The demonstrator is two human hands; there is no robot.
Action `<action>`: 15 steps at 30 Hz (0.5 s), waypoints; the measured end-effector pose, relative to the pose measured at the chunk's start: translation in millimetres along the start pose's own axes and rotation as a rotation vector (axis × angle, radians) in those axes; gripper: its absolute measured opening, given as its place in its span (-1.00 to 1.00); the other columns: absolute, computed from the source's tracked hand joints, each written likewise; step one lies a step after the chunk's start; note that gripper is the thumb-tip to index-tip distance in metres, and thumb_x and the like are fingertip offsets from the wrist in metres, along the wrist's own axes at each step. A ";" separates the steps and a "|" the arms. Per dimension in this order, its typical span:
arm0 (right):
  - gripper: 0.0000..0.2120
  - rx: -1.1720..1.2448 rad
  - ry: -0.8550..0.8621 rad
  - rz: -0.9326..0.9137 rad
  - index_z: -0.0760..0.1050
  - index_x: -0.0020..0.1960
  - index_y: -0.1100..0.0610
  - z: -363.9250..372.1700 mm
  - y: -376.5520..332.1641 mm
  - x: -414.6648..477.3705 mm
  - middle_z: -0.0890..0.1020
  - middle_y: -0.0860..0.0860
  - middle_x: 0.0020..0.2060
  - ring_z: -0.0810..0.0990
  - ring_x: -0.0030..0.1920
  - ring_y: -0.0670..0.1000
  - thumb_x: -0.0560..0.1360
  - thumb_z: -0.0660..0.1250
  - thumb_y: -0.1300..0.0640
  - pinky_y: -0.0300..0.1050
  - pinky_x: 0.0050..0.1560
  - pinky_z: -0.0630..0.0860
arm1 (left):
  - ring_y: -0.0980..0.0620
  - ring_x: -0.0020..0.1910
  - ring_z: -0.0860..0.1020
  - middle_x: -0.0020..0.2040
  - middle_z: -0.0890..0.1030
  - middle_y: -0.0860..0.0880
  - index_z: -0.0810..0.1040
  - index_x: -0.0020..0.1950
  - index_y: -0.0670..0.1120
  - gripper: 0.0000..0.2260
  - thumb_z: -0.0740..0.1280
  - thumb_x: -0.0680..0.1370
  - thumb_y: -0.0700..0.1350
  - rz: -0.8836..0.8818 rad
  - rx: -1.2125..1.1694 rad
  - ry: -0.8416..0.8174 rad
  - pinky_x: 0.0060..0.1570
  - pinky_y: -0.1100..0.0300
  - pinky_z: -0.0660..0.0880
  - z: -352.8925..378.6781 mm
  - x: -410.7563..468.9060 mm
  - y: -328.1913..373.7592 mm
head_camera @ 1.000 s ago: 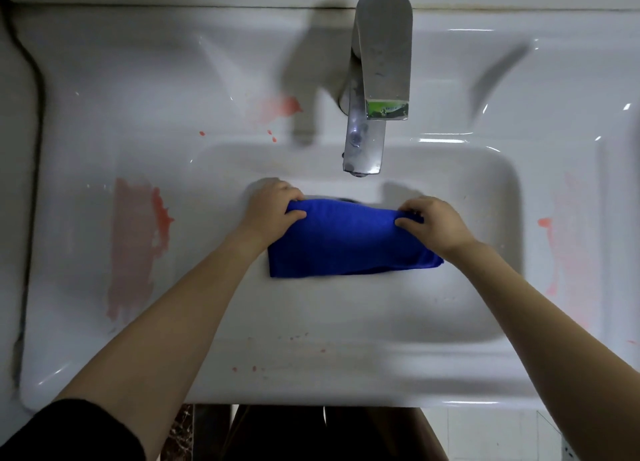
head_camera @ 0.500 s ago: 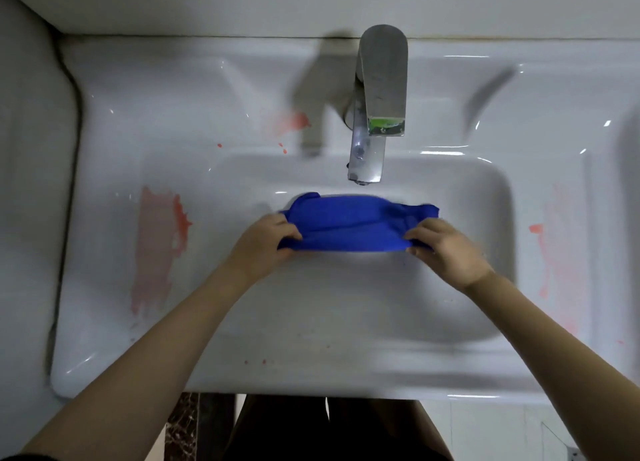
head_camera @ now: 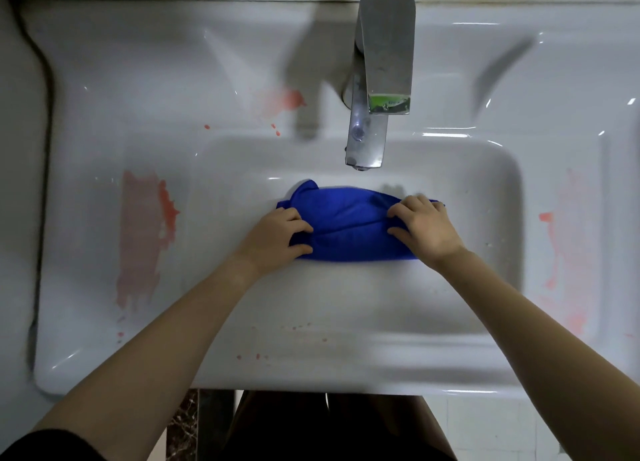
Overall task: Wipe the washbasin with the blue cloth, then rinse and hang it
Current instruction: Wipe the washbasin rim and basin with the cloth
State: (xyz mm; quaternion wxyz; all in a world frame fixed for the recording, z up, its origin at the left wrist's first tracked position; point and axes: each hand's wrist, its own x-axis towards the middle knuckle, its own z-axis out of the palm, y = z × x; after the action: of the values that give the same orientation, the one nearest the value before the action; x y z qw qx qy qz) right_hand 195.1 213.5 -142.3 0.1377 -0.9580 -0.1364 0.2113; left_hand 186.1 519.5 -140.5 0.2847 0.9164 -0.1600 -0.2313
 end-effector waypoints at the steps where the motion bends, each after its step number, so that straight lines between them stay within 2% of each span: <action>1: -0.77 -0.036 0.020 0.000 0.55 0.17 0.10 -0.9 1.5 -2.4 0.56 0.07 0.07 0.45 0.17 0.17 0.54 0.35 0.08 0.06 0.15 0.28 | -0.02 -0.07 0.50 -0.06 0.57 -0.05 0.66 0.06 -0.12 -0.73 0.53 0.38 -0.12 0.007 0.004 -0.012 0.02 0.16 0.42 -2.0 -2.4 -0.6; 4: -0.76 -0.132 -0.026 0.051 0.55 0.17 0.11 -2.4 5.2 -9.4 0.56 0.09 0.07 0.44 0.15 0.19 0.55 0.33 0.04 0.06 0.12 0.31 | 0.04 -0.06 0.45 -0.05 0.54 -0.01 0.63 0.06 -0.11 -0.74 0.51 0.40 -0.13 -0.041 0.030 -0.077 0.02 0.14 0.45 -6.8 -7.0 -1.3; 6: -0.76 -0.089 -0.049 0.096 0.54 0.18 0.10 -2.7 6.1 -12.5 0.54 0.08 0.06 0.42 0.13 0.17 0.57 0.30 0.03 0.02 0.12 0.33 | 0.09 -0.07 0.40 -0.06 0.48 0.04 0.57 0.11 -0.10 -0.71 0.49 0.42 -0.11 -0.101 0.028 -0.126 0.00 0.21 0.41 -5.4 -8.6 -2.1; 9: -0.85 0.100 0.037 0.102 0.59 0.03 0.15 -6.7 7.1 -18.3 0.49 0.05 -0.05 0.38 0.03 0.09 0.53 0.38 0.09 -0.04 0.07 0.38 | 0.06 -0.07 0.40 -0.10 0.41 0.04 0.57 0.05 -0.13 -0.76 0.49 0.43 -0.15 -0.177 -0.013 -0.128 -0.01 0.18 0.42 -3.6 -9.8 -2.0; 12: -0.92 0.334 0.076 0.133 0.58 -0.07 0.17 -16.4 7.4 -28.3 0.51 0.00 -0.05 0.38 -0.01 -0.01 0.49 0.43 0.16 -0.20 0.04 0.31 | 0.05 -0.04 0.38 -0.10 0.43 0.04 0.59 -0.07 -0.10 -0.87 0.48 0.43 -0.15 -0.151 -0.011 -0.096 0.01 0.18 0.38 -8.0 -11.5 -1.6; 15: -0.95 0.529 0.062 0.275 0.53 -0.11 0.11 -28.5 8.6 -35.6 0.58 -0.05 -0.22 0.50 -0.21 -0.06 0.51 0.39 0.17 -0.25 -0.17 0.37 | 0.10 -0.19 0.48 -0.19 0.54 0.08 0.53 -0.13 -0.04 -0.90 0.42 0.47 -0.21 -0.178 -0.191 -0.019 -0.11 0.21 0.43 -23.6 -5.8 4.5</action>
State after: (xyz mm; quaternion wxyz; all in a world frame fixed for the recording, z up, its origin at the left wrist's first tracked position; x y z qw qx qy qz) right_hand 178.4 188.3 -107.1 0.3567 -0.9044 0.0585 0.2267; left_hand 192.6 529.0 -118.7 0.3475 0.8935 -0.0582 -0.2784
